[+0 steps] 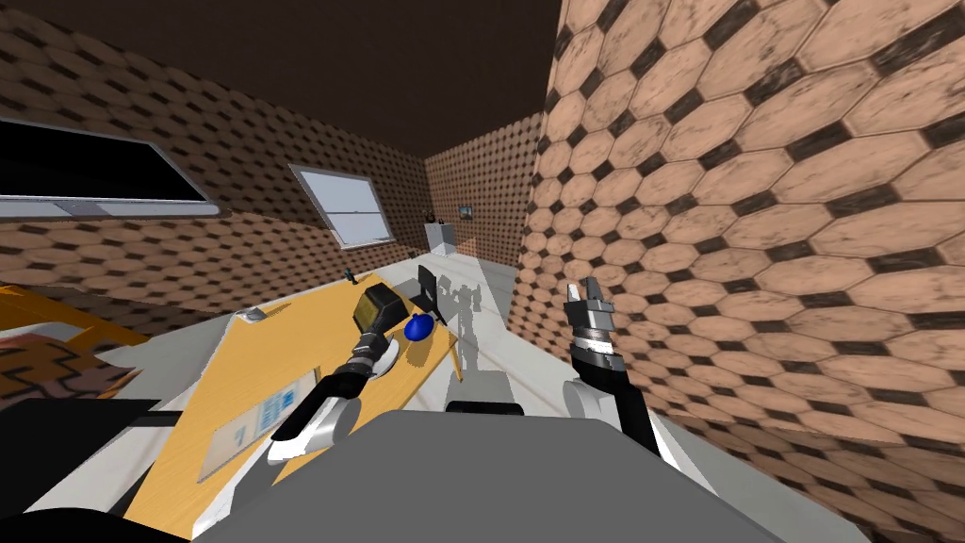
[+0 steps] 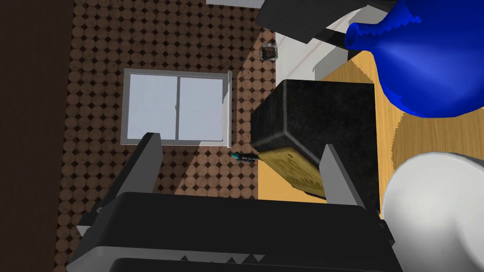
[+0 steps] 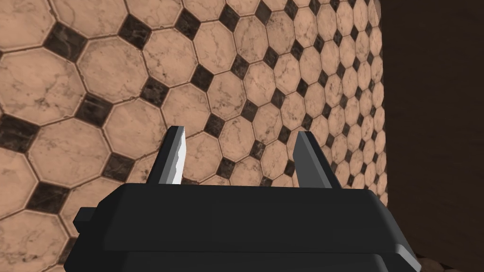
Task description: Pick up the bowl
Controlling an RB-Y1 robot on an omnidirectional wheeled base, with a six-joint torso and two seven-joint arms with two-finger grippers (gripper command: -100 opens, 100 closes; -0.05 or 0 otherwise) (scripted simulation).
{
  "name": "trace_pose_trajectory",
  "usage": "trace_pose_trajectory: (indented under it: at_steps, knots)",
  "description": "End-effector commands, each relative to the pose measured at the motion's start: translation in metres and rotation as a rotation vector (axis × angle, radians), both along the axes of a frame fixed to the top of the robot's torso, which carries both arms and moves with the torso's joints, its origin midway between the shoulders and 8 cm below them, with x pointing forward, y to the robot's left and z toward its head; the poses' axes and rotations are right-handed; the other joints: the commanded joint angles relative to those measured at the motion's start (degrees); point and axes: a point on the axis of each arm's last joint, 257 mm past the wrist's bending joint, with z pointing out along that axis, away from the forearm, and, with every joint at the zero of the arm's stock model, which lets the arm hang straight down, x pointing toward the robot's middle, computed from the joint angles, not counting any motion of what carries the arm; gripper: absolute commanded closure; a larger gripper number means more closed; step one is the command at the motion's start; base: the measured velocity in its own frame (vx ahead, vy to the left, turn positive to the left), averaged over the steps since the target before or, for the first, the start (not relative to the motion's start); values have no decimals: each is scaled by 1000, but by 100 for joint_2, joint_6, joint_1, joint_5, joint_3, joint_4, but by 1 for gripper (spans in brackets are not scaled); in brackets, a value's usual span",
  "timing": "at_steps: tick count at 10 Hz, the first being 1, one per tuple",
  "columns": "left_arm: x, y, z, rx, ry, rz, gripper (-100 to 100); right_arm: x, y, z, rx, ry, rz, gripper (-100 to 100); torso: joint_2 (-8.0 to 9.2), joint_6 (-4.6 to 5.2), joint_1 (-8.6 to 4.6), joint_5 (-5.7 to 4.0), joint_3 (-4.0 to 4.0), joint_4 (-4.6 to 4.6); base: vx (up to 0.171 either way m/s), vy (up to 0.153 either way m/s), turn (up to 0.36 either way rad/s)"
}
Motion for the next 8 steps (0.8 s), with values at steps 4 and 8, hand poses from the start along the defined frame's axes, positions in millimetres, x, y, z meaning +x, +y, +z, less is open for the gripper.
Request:
trace_pose_trajectory:
  at_steps: [4,8]
  knots:
    - [-15,26,-46,-80,143,41,-100,0,0,0,0,0,0,0,-2,3,1,0,-1,0,-28,11,-133]
    - [-36,49,-85,-154,268,86,-100,0,0,0,0,0,0,0,2,3,0,0,1,0,-33,8,-153]
